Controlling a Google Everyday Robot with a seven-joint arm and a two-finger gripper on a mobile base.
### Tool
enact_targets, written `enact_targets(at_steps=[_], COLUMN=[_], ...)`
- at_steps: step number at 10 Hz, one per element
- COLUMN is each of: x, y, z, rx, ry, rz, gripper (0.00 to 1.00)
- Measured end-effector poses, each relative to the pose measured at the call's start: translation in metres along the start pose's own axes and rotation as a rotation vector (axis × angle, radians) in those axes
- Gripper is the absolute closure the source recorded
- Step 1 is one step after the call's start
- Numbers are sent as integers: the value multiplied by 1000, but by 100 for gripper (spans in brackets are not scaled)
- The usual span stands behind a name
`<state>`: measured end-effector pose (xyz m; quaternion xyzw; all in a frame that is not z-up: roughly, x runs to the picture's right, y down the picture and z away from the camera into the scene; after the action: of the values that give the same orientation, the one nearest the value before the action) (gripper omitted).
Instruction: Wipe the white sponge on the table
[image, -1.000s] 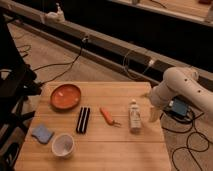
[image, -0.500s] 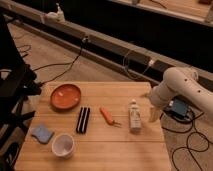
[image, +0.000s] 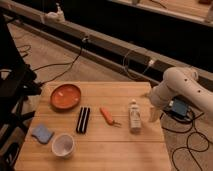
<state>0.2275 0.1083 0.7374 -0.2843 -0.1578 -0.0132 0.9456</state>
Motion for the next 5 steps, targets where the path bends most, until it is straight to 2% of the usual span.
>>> enact_targets(at_steps=[2,5], x=[-5,-57], y=[-7,-33], z=[-1,7], rx=[5,-8], ry=[-4,-26], rz=[-15,-127], gripper=[20,20])
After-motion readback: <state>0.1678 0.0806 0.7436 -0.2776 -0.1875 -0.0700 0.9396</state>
